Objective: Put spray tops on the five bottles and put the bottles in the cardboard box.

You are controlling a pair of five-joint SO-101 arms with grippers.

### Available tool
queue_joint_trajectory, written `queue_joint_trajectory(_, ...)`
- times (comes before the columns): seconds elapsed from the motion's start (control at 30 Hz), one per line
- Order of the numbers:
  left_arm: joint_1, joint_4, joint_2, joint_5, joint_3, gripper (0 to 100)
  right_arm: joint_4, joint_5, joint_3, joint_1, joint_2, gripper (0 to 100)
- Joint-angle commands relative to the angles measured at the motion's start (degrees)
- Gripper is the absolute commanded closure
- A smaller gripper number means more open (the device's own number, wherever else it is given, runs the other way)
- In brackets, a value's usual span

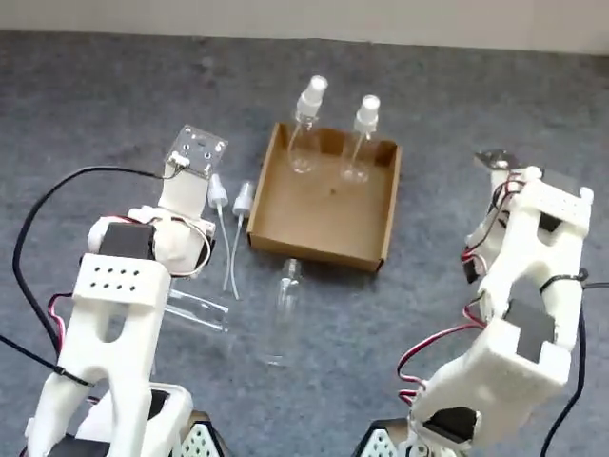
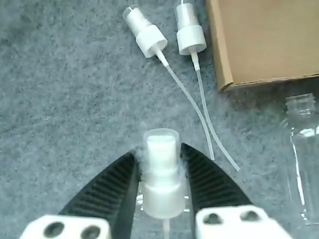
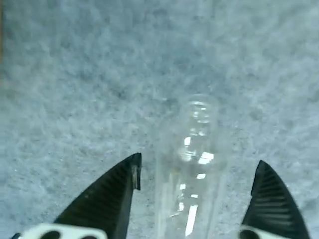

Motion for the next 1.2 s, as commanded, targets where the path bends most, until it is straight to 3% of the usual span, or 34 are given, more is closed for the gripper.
queue_joint_trajectory(0.0, 1.1, -1.1, -1.2, 0.4, -0.2, 100, 0.9, 1.6, -4.3, 1.9, 0.2, 71.3)
queue_joint_trajectory(0.27, 1.1, -1.1, -1.2, 0.4, -0.2, 100, 0.5, 1.7, -4.1, 1.2, 0.7, 76.4)
queue_joint_trajectory(0.97, 1.1, -1.1, -1.2, 0.4, -0.2, 100, -2.0, 1.6, -4.3, 0.2, 4.4, 77.1)
queue_joint_trajectory(1.17, 1.1, -1.1, -1.2, 0.4, -0.2, 100, -1.9, 1.4, -4.4, 0.3, 4.0, 95.3)
